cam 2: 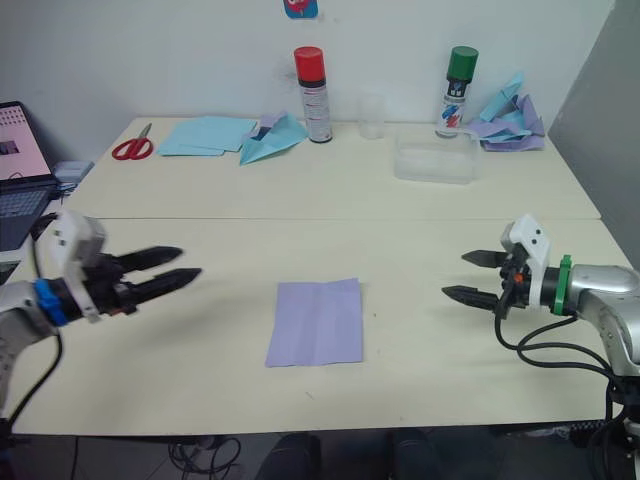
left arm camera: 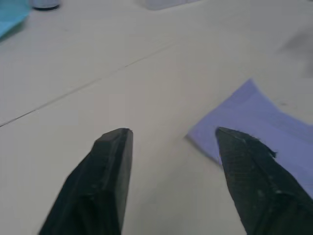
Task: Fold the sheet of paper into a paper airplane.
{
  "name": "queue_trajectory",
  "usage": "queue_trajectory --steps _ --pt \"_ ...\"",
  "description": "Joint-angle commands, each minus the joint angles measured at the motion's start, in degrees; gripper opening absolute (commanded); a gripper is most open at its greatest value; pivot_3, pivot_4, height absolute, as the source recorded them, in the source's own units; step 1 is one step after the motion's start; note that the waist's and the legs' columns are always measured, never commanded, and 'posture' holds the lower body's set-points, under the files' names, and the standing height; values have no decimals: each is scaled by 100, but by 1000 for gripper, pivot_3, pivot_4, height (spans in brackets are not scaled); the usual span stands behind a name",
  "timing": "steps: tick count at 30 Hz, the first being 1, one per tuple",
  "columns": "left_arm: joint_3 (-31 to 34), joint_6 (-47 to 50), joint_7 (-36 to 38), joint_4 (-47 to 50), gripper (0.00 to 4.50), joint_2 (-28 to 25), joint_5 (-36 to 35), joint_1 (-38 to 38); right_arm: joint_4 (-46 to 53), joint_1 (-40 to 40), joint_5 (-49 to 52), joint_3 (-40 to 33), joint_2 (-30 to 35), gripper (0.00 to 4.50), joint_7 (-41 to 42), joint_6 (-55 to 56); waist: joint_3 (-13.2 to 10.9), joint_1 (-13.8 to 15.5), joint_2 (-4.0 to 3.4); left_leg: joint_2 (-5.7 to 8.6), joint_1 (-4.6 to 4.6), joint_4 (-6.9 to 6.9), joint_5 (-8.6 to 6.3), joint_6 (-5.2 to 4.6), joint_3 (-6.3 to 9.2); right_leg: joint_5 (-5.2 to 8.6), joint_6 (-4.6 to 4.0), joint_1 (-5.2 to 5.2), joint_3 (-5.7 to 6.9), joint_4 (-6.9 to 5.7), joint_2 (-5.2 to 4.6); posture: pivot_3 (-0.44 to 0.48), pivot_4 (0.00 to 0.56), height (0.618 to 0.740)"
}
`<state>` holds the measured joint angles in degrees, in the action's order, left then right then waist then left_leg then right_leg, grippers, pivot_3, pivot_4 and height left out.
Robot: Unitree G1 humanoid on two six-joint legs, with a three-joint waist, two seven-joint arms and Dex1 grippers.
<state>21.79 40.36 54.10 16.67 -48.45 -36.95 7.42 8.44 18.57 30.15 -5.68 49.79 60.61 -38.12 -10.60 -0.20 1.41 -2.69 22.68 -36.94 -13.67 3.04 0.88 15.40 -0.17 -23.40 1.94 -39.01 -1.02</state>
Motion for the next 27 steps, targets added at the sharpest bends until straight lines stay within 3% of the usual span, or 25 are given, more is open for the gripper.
queue_trajectory --steps 1,6,10,13,24,27 --pt "-430 90 -436 624 1595 335 -86 74 256 75 15 25 -72 4500 -91 22 0 5 0 0 -2 0 0 0 1 0 0 1 -1 -1 1 0 150 740" --pt "-1699 -308 -1026 623 22 1100 686 88 341 75 -135 349 -347 4500 -252 138 0 9 0 2 -13 -1 0 0 4 0 0 14 0 -1 3 0 150 740" --pt "-2480 -822 -1144 70 22 1488 1359 89 275 202 -332 575 -633 4500 -437 216 1 7 -1 3 -14 -1 0 0 5 -1 0 14 -1 -1 5 0 150 740" --pt "-2774 -892 -1281 -262 0 1633 1676 126 246 264 -329 653 -751 3853 -484 156 1 6 -1 2 -13 -2 0 -1 7 -1 0 14 1 -2 7 0 150 740" --pt "-3167 -870 -1357 -756 0 1687 2139 66 -409 415 -1427 1731 -1621 67 -929 887 22 4 -8 3 -30 -2 1 -1 9 -2 0 27 2 -5 7 0 150 740" --pt "-3174 -893 -1352 -795 0 1720 2147 58 -597 494 -1682 2063 -1893 67 -905 1075 25 3 -12 4 -33 -2 1 -2 8 -2 0 29 1 -6 7 0 150 740"
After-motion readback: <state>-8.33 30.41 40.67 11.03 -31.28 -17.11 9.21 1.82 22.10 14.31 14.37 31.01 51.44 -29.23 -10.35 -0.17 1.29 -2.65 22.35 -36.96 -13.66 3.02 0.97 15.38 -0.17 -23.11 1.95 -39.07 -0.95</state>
